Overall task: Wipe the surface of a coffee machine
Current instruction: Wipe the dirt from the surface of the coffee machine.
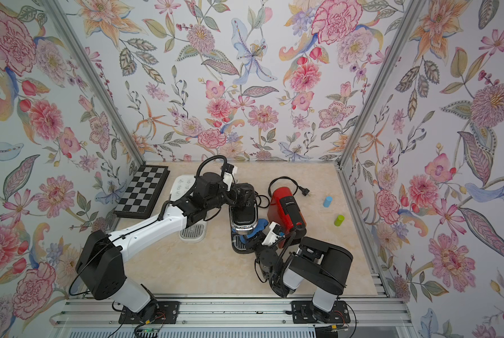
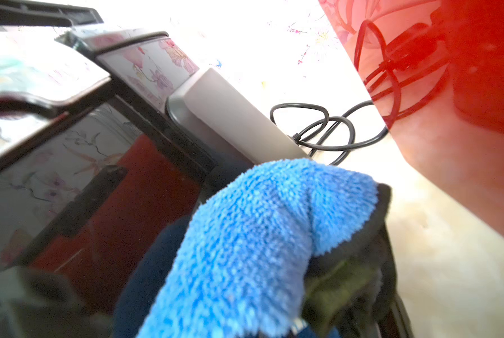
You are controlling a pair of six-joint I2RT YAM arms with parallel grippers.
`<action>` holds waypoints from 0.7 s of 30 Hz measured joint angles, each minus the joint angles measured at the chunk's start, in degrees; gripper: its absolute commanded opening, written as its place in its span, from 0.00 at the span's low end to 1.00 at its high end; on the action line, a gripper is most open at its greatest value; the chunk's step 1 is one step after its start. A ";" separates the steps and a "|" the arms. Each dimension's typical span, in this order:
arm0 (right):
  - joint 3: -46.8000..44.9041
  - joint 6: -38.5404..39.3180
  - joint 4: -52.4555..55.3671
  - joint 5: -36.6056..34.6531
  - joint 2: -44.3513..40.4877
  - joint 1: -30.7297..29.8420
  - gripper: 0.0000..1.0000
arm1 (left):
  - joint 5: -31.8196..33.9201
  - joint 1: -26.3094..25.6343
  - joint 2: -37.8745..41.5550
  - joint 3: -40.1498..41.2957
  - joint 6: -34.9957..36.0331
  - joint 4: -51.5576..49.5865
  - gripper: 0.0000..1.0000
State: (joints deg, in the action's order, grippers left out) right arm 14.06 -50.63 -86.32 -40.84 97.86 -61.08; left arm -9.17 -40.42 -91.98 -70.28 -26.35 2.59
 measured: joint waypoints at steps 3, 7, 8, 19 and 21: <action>-0.44 1.42 0.33 -0.17 -1.20 -0.02 0.00 | 0.00 0.00 0.00 0.00 0.00 0.00 0.93; -0.17 3.52 1.25 -0.02 -1.53 0.11 0.00 | 0.00 0.00 0.00 0.00 0.00 0.00 0.93; 0.13 4.02 1.38 0.13 -1.40 0.28 0.00 | 0.00 0.00 0.00 0.00 0.00 0.00 0.93; 5.07 3.87 -2.25 3.54 10.75 1.57 0.00 | 0.00 0.02 -0.02 0.00 0.00 0.00 0.93; 5.79 2.99 -2.73 4.31 12.48 1.44 0.00 | 0.00 0.02 -0.02 0.00 0.00 0.02 0.93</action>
State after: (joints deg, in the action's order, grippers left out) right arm 19.86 -47.64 -89.06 -36.53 110.34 -59.64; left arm -9.17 -40.40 -92.01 -70.28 -26.35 2.61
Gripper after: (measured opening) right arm 0.095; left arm 0.932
